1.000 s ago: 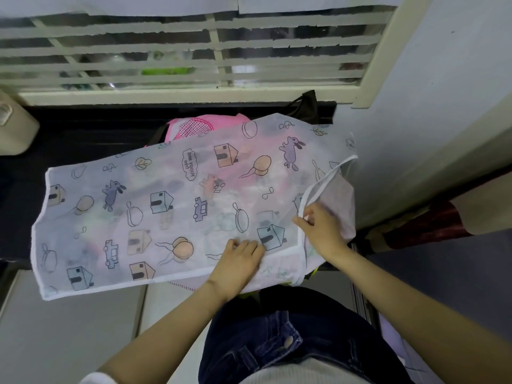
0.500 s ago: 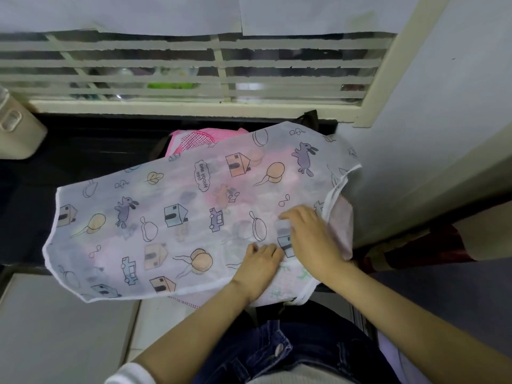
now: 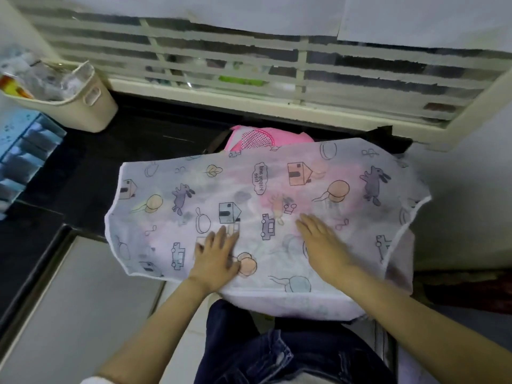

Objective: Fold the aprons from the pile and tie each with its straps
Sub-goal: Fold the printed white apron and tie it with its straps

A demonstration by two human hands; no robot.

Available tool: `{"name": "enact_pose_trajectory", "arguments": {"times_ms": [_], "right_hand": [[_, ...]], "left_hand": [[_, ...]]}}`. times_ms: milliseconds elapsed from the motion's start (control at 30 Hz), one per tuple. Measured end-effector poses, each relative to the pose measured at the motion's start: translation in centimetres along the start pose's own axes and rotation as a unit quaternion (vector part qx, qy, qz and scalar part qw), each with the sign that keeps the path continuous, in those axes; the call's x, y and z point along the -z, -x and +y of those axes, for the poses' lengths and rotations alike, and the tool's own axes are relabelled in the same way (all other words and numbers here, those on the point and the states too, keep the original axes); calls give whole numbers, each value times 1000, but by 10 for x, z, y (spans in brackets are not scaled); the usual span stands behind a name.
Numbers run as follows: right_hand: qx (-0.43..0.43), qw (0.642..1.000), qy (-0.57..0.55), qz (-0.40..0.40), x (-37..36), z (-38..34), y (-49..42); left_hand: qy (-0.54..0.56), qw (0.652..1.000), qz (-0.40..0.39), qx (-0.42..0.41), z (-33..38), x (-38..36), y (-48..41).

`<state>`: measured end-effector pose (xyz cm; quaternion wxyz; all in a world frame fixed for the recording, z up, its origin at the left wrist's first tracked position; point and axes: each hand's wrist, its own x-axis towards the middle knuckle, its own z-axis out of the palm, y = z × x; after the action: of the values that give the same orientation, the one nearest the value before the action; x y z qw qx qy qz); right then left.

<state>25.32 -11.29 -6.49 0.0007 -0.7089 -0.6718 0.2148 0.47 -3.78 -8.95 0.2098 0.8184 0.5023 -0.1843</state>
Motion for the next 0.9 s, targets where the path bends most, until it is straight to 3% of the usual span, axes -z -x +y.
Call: {"name": "enact_pose_trajectory", "arguments": {"times_ms": [133,267,367,467,533,667,800,900], "right_hand": [[74,996,-26,-50,-13,-44,-38],[101,991,-41,-83,-15,-89,-68],[84,995,-11,-57,-20,-115,-91],[51,998,27,-38,-24,-135,-110],[27,999,30,-35,-26,-147,-121],[-30,998,32,-42,-35,-167,-136],[-75,995,59,-25,-44,-179,-142],[-100,992,70,-27,-46,-185,-144]], "left_hand": [[146,987,40,-50,-18,14,5],[308,947,89,-28,-55,31,4],[281,946,152,43,-106,43,-4],[235,928,239,164,-164,55,-13],[224,912,237,247,-195,60,-18],[308,864,211,339,-226,70,-29],[468,806,147,330,-249,75,-44],[453,836,174,255,-254,81,-39]]}}
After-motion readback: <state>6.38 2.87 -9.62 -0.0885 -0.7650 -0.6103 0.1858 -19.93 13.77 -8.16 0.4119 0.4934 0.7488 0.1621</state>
